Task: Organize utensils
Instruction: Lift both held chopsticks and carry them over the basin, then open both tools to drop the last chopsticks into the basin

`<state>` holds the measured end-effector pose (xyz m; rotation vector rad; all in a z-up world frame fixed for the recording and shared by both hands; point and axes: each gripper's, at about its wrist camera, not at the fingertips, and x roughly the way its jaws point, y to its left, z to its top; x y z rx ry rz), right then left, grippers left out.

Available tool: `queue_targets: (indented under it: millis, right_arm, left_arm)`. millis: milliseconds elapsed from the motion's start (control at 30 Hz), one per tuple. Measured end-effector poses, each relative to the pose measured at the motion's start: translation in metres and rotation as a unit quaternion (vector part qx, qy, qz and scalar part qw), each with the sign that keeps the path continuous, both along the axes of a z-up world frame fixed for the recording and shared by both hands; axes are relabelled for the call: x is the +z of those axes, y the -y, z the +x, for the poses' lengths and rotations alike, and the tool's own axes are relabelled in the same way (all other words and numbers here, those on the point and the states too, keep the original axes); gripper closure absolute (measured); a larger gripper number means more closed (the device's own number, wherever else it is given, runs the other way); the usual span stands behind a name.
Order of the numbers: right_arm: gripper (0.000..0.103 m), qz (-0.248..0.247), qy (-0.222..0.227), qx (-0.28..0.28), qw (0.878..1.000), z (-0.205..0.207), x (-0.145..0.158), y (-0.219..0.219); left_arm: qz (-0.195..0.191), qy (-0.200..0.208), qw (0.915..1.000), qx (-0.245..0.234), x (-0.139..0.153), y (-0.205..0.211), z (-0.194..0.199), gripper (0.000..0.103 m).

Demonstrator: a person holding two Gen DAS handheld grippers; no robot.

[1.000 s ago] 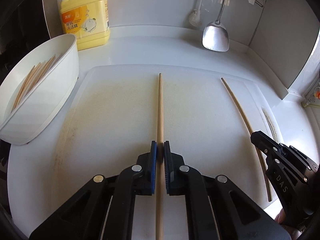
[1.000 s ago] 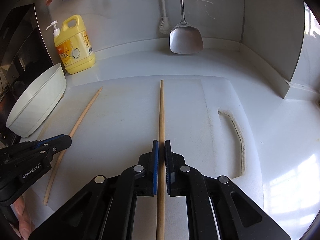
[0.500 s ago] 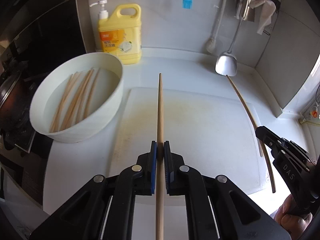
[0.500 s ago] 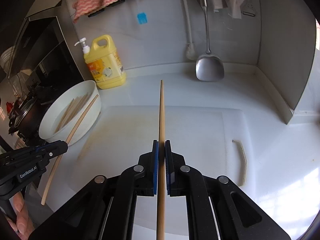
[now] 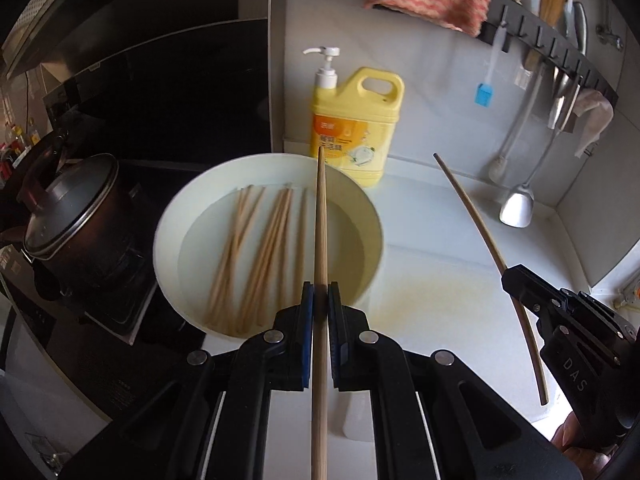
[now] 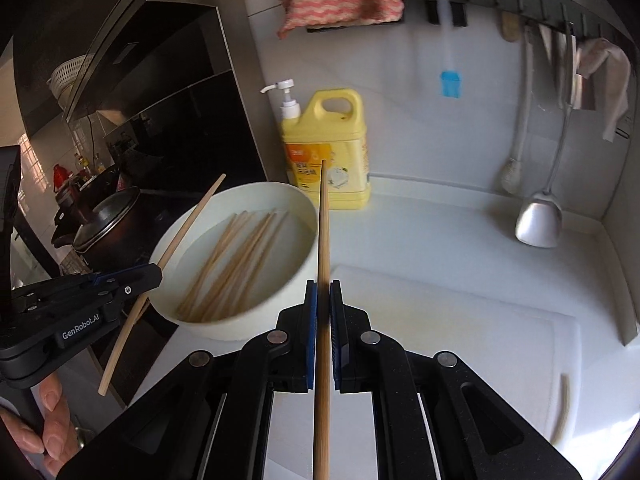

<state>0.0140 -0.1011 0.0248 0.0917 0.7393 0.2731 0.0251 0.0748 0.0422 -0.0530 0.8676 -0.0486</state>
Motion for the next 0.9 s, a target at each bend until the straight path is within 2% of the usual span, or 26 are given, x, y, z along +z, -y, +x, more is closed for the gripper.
queue_targets:
  millis: [133, 367, 567, 900]
  right_arm:
    - [0.097, 0.011, -0.005, 0.006, 1.000, 0.033, 0.000, -0.045]
    - [0.097, 0.038, -0.024, -0.004, 0.999, 0.082, -0.013, -0.096]
    - [0.097, 0.038, -0.060, -0.020, 0.997, 0.119, -0.036, -0.124]
    - [0.097, 0.037, -0.129, -0.039, 0.990, 0.156, -0.074, -0.139]
  left_arm:
    - [0.011, 0.002, 0.9999, 0.005, -0.003, -0.044, 0.027, 0.095]
    - [0.017, -0.028, 0.9995, -0.003, -0.028, -0.093, 0.074, 0.095]
    - [0.018, -0.044, 0.9984, -0.029, -0.050, -0.104, 0.104, 0.095]
    - [0.021, -0.076, 0.9957, -0.047, -0.085, -0.107, 0.135, 0.095]
